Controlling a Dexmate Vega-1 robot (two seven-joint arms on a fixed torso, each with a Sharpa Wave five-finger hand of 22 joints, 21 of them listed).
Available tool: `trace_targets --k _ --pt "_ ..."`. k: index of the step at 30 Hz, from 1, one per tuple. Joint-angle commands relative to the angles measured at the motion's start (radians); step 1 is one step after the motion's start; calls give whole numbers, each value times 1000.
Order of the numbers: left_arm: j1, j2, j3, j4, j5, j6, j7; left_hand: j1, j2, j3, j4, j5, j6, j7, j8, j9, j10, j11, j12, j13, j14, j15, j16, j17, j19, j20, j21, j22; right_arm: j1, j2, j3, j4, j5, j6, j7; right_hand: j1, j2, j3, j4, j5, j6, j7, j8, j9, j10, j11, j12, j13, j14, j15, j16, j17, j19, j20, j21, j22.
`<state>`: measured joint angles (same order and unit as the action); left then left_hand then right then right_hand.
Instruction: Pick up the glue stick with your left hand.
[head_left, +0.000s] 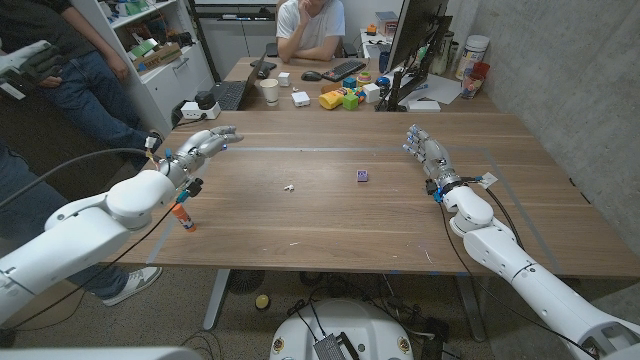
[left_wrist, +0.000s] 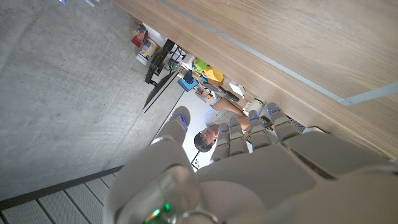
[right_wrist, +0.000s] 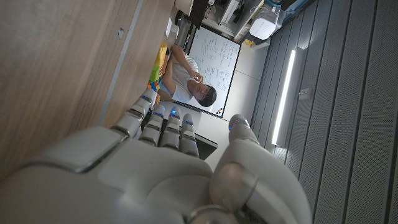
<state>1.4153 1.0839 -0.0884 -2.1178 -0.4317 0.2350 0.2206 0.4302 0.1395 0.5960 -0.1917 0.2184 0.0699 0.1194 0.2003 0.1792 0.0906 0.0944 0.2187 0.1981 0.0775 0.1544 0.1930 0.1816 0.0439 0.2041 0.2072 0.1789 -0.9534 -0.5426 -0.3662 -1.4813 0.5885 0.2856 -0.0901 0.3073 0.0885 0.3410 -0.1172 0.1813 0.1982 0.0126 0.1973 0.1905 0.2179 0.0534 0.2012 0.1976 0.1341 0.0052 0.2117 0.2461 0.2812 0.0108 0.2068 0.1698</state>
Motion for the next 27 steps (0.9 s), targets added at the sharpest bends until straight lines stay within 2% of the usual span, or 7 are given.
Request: trace_targets --k 1,7,13,27 --pt "120 -24 -142 -113 131 175 -8 19 -3 11 2 6 13 23 9 6 6 4 7 2 12 3 7 1 8 3 7 4 -5 -2 1 -9 0 -7 -7 1 11 0 -4 6 10 -1 5 4 10 -1 2 1 6 1 6 1 0 4 -1 2" --pt "132 -53 -163 -139 175 213 -45 38 -12 15 1 8 17 31 11 6 9 7 8 3 19 13 7 1 13 5 8 5 1 -2 -4 -14 -4 -17 -9 0 11 0 -5 6 12 -2 5 4 11 -1 2 1 7 1 7 1 0 4 -2 2" --pt "132 -53 -170 -157 223 249 -87 61 -22 18 2 9 24 33 13 6 24 13 14 6 31 23 9 2 19 7 9 6 9 6 -7 -3 -6 -10 -8 0 11 -1 -5 6 16 0 6 4 14 0 3 1 9 1 7 0 0 4 -3 2" --pt "163 -62 -222 -173 294 310 -205 79 -32 19 3 9 24 34 12 7 22 7 15 10 34 26 8 2 22 9 8 7 27 14 -6 17 -15 -1 -12 2 10 -2 -9 7 18 3 6 4 17 1 4 1 10 1 7 -4 1 4 -5 2"
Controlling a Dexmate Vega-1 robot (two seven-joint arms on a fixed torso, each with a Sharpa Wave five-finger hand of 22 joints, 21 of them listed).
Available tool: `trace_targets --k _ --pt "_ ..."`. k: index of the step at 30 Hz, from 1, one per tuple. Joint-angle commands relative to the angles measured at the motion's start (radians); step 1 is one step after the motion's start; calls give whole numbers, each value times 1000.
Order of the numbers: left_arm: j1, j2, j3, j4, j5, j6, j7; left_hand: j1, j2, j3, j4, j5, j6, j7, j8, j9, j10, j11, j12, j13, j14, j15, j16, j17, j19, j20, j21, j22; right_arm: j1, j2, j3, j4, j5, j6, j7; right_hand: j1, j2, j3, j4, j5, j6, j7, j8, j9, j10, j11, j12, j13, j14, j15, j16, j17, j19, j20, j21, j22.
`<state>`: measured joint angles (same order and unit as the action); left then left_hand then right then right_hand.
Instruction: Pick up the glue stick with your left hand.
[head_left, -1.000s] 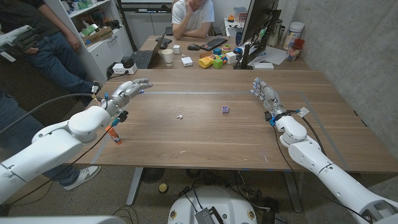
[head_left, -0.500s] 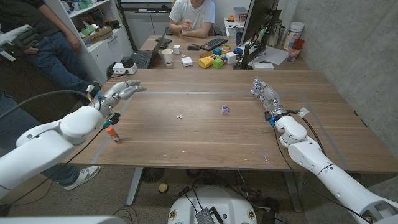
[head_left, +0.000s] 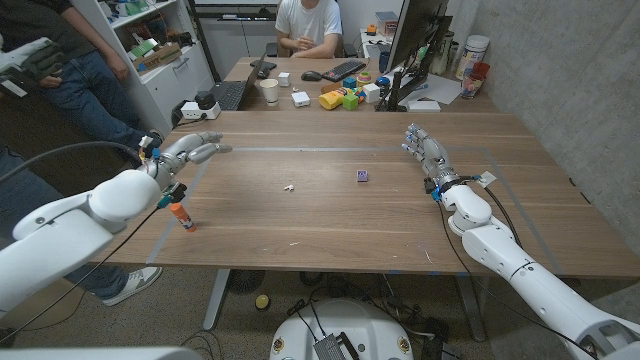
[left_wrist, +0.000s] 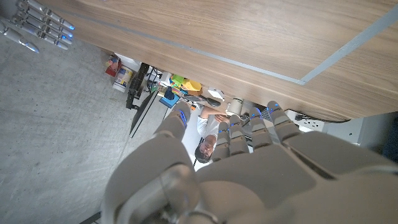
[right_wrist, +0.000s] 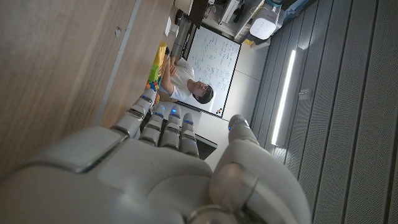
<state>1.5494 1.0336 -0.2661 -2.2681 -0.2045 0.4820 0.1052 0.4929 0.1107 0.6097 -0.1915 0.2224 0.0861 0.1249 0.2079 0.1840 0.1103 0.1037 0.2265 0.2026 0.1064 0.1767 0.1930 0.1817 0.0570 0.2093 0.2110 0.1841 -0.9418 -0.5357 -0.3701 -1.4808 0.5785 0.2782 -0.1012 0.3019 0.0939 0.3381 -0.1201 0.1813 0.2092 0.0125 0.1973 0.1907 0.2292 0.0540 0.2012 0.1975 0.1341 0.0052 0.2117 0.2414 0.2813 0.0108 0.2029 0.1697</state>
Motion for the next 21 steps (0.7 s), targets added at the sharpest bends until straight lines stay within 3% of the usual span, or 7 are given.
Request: trace_targets --k 1,12,21 --pt "29 -11 -45 -25 71 68 -97 17 -3 5 3 5 8 28 5 2 2 -3 7 5 5 4 8 2 8 4 4 2 18 8 -3 19 -5 6 0 7 4 0 -6 7 8 5 7 3 6 3 4 2 10 0 7 1 0 4 -1 2" --pt "32 -6 -60 -41 92 120 -179 24 -14 1 6 3 8 29 3 2 -1 0 6 7 2 5 6 3 6 5 3 3 33 20 -9 41 -1 15 15 7 5 -1 -7 7 7 5 6 3 5 -1 3 2 10 0 7 -1 1 2 -3 2" --pt "71 -5 -89 -84 138 155 -216 31 -25 -3 8 1 15 35 5 2 3 6 8 10 18 3 11 4 14 3 5 4 31 25 -10 40 -1 13 7 6 5 -2 -8 7 8 3 5 3 5 -1 2 2 11 1 7 -2 1 2 -4 2"
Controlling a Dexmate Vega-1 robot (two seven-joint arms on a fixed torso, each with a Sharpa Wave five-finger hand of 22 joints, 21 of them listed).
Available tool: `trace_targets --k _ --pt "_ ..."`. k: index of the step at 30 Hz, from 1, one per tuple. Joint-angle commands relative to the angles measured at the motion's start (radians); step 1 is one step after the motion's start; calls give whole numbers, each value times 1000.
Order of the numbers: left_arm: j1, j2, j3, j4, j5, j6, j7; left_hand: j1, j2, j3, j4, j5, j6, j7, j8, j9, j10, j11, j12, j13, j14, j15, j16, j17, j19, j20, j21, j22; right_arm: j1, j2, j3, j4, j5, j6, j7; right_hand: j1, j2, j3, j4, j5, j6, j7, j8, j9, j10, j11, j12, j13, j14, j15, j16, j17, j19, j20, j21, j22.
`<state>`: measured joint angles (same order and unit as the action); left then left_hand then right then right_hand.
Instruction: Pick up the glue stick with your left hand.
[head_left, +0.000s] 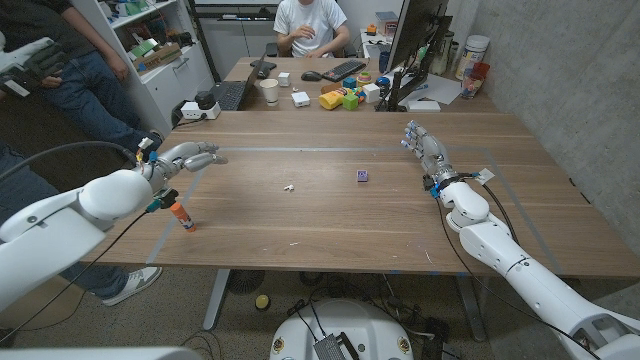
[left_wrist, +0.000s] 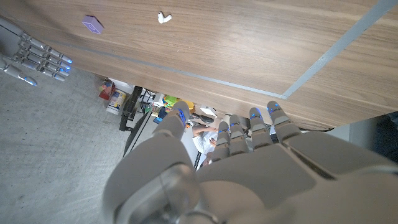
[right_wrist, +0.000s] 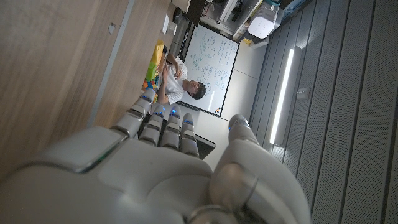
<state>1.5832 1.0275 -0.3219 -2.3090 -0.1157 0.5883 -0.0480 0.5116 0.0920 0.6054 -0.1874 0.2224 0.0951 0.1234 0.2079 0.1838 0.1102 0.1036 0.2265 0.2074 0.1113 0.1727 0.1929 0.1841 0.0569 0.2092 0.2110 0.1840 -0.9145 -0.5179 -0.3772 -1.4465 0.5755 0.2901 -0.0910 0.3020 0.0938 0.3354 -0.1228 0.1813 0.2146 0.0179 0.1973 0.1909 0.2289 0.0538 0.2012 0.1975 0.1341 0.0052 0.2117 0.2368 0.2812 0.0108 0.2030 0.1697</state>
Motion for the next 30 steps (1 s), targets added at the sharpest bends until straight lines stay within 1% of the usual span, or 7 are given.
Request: trace_targets --k 1,11,15,17,21,27,30 --pt "42 2 -38 -48 54 53 -70 13 -7 1 4 1 6 37 5 2 3 6 8 6 13 7 11 2 14 3 5 4 3 8 -3 6 2 2 -4 6 5 1 -5 7 2 -2 5 3 6 -1 2 2 11 1 7 3 1 2 -4 2" --pt "84 2 -104 -86 119 113 -148 20 -18 -9 13 -2 7 45 2 3 -4 46 9 13 13 33 10 6 14 6 4 5 6 8 -7 2 1 -11 -7 6 7 0 -5 7 3 -3 5 3 6 1 2 2 10 1 7 2 0 4 -5 2" --pt "108 2 -133 -104 155 146 -185 27 -14 -12 16 1 17 52 4 5 -6 89 12 20 20 44 14 10 16 7 5 7 12 6 -9 1 -1 -19 -7 6 6 -1 -6 7 3 -4 5 3 5 1 2 2 10 2 7 1 -1 7 -6 2" --pt "122 7 -142 -115 180 163 -201 28 -15 -15 17 2 19 58 5 7 -10 100 12 23 19 46 13 12 17 7 5 8 16 5 -10 2 -2 -22 -7 6 6 -1 -6 7 4 -5 6 3 6 1 2 2 10 2 7 1 -1 8 -6 2" --pt "146 25 -160 -129 233 179 -246 31 -18 -18 16 4 19 60 5 8 -13 106 13 26 18 46 13 14 16 8 4 8 26 5 -12 5 -3 -30 -4 5 6 -2 -6 7 7 -5 7 3 6 -1 2 2 10 2 7 1 -2 9 -6 2" --pt "158 61 -178 -145 303 214 -337 56 -18 -16 9 13 6 61 2 10 -31 106 11 34 7 43 10 18 10 8 2 9 34 6 -16 8 -3 -37 -1 5 6 -2 -6 7 9 -7 7 3 7 -2 2 2 11 1 8 0 -1 10 -7 2" --pt "161 54 -194 -142 328 204 -374 65 -19 -16 8 16 3 61 1 10 -36 110 11 37 2 43 9 19 10 9 2 10 38 6 -17 9 -5 -39 -1 5 6 -2 -6 7 9 -8 7 3 8 -1 3 2 12 1 8 0 -1 10 -7 2"
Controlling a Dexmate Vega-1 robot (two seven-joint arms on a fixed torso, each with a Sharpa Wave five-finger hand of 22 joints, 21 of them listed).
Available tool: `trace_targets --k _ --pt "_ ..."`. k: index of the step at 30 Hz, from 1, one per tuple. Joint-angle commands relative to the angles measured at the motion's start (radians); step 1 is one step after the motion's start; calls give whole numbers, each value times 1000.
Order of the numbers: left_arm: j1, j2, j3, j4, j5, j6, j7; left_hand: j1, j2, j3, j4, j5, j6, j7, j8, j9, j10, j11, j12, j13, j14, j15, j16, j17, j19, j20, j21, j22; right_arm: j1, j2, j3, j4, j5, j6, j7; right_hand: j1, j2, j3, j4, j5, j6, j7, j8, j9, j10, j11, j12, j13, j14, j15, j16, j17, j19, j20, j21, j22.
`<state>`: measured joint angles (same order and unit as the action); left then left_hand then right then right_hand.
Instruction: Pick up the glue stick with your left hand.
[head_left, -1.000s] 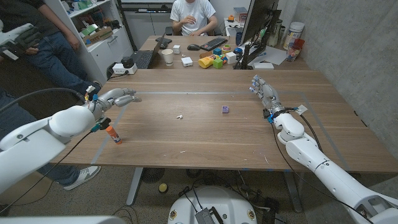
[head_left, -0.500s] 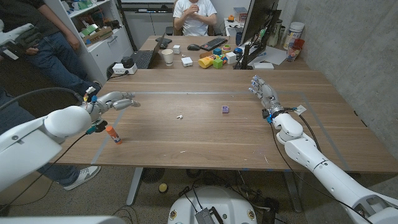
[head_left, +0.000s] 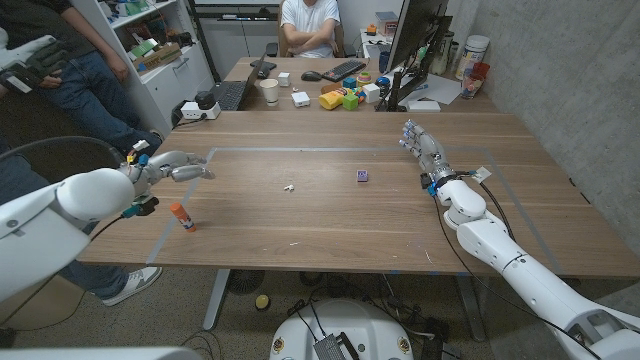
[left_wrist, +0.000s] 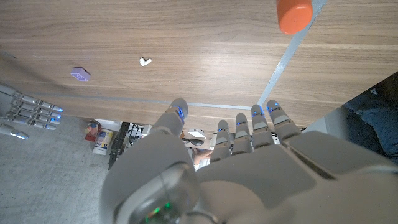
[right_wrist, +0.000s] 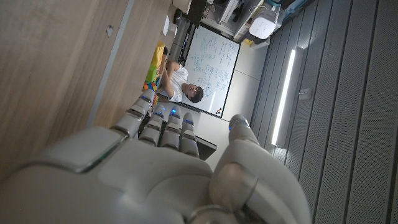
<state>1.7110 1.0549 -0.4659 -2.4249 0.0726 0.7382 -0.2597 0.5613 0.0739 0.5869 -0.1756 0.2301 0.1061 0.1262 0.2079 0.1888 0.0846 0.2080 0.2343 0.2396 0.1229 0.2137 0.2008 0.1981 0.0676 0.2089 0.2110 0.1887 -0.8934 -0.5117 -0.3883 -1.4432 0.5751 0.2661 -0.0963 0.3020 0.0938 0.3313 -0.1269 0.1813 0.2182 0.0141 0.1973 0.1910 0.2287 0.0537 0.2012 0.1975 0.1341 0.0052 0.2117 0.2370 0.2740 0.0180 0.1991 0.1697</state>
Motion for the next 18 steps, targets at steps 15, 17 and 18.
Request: trace_targets --k 15,17,18 --pt "15 25 -61 -8 252 67 -303 30 -6 -6 1 14 -13 51 2 7 -10 6 10 14 -3 4 8 9 16 11 11 11 34 10 -12 12 -21 -14 -11 4 6 0 -2 7 7 -6 7 3 10 -3 3 2 12 2 8 -2 7 4 -3 2" --pt "11 19 -58 -6 258 62 -311 31 -7 -7 2 14 -13 49 3 7 -12 6 11 15 -2 4 9 10 19 12 12 11 35 11 -13 13 -22 -12 -11 3 6 0 -2 7 7 -7 7 3 10 -2 3 2 12 1 8 -2 6 5 -3 2" --pt "9 18 -55 -2 262 64 -315 32 -7 -8 2 15 -13 48 3 7 -12 6 11 16 -1 4 9 10 20 12 13 11 36 14 -13 14 -24 -11 -14 3 6 0 -2 7 7 -7 7 3 10 -3 3 2 12 1 8 -2 7 4 -3 2"
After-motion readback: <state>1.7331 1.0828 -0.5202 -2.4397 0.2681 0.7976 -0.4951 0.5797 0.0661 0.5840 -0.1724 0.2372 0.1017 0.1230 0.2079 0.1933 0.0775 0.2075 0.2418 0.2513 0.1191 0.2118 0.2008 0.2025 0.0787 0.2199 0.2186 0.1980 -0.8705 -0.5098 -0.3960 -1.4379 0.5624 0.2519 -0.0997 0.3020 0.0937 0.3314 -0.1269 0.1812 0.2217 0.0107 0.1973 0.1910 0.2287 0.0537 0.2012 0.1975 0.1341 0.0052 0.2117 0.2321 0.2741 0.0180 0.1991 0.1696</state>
